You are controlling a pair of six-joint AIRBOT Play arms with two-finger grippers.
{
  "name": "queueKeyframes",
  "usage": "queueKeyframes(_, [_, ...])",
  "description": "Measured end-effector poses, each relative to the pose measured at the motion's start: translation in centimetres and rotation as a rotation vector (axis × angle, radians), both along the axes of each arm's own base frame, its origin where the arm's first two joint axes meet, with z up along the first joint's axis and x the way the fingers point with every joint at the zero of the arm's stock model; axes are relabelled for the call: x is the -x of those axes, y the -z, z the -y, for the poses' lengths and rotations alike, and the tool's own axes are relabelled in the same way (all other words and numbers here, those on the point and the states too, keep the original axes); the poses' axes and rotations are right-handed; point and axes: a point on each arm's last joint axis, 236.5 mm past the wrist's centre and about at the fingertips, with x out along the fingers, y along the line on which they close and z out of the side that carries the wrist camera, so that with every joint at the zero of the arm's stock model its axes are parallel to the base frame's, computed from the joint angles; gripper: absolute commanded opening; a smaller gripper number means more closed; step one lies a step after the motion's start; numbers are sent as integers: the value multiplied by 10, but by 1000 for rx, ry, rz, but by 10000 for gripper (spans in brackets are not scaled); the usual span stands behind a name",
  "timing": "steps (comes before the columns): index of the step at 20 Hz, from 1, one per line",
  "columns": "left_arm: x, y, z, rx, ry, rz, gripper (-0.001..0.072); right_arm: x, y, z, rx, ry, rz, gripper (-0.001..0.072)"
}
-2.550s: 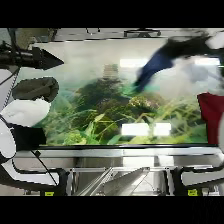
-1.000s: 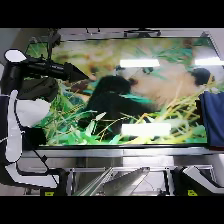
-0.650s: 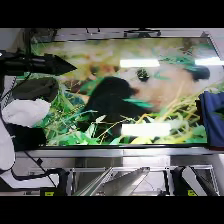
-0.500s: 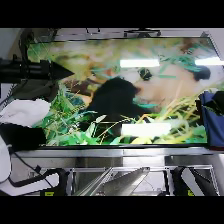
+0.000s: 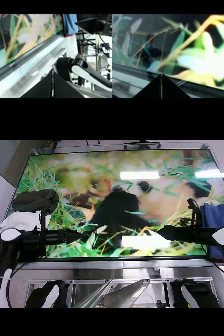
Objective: Fold the shirts.
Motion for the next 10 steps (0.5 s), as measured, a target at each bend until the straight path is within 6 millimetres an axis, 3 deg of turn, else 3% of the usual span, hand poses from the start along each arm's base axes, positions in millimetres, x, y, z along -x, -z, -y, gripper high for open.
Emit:
queueKeyframes(3, [13, 5, 3, -3, -10, 19, 18, 5, 7, -10, -9, -24, -3, 15])
queueKeyframes(10, [21, 1, 4, -19, -30, 76, 19, 8, 11, -15, -6, -49, 5, 15])
